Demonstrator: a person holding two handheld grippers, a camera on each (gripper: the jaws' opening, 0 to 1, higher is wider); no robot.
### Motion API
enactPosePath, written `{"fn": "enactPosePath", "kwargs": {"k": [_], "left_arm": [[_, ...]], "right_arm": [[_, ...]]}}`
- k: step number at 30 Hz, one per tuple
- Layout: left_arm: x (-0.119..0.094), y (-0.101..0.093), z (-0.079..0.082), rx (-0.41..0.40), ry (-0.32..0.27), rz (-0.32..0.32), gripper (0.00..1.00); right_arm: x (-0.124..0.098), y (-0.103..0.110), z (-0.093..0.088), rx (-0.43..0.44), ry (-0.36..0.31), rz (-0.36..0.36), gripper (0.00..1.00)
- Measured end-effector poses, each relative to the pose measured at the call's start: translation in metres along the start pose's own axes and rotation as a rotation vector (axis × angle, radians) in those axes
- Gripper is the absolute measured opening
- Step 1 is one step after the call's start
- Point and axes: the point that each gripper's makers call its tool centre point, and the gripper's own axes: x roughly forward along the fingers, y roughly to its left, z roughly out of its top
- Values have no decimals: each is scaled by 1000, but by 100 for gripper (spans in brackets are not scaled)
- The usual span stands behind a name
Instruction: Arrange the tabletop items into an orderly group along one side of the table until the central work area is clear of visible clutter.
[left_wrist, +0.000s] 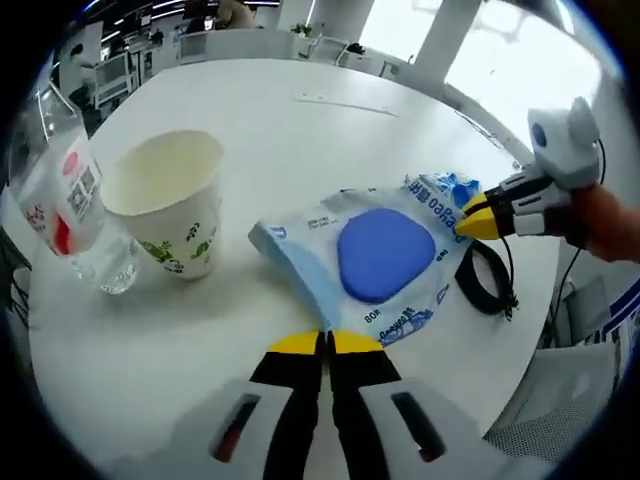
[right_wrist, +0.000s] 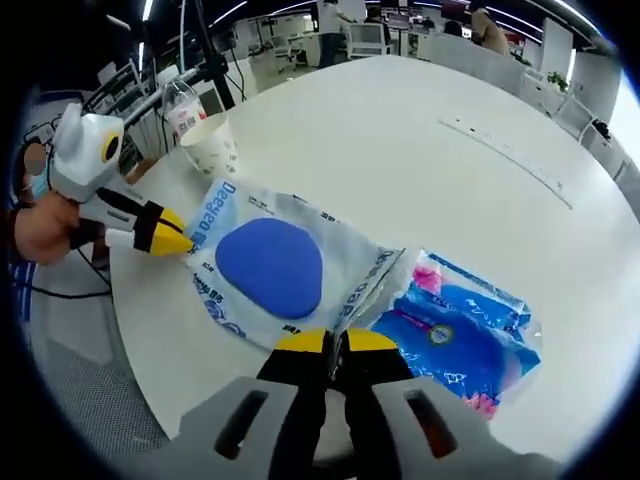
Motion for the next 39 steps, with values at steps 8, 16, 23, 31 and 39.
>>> {"fn": "enactPosePath", "kwargs": {"k": [8, 16, 23, 31, 39], "left_arm": [[5, 6, 9, -41, -32, 2, 0], [7, 13, 16, -82, -66, -1, 0], [4, 16, 17, -76, -70, -26, 0], [-1, 24, 13, -90, -59, -27, 4], [-9, 30, 8, -101, -81, -29, 8]], "right_arm": [[1, 2, -1, 11, 8, 0, 1], [2, 4, 0, 61, 1, -13, 1], [3, 4, 0, 82, 3, -18, 1], [3, 6, 2, 106, -14, -28, 4], [1, 8, -4, 117, -19, -25, 6]]}}
